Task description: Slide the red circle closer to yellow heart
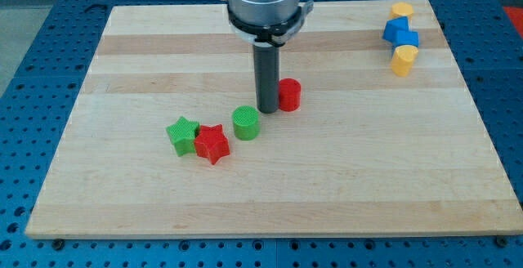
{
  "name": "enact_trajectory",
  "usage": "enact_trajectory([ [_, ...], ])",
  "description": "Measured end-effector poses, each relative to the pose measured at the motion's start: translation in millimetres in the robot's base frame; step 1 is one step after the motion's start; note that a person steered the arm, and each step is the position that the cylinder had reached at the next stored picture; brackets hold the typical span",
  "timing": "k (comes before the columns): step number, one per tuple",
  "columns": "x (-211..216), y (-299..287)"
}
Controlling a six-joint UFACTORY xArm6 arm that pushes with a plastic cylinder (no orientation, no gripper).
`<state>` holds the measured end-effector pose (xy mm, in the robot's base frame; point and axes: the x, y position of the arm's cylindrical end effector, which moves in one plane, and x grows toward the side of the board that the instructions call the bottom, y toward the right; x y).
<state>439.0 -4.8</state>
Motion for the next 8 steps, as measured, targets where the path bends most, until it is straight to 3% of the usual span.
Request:
enact_trajectory([
  [2, -5, -35],
  [4, -12, 58],
  [5, -12, 68],
  [7, -35, 0],
  [8, -45, 21],
])
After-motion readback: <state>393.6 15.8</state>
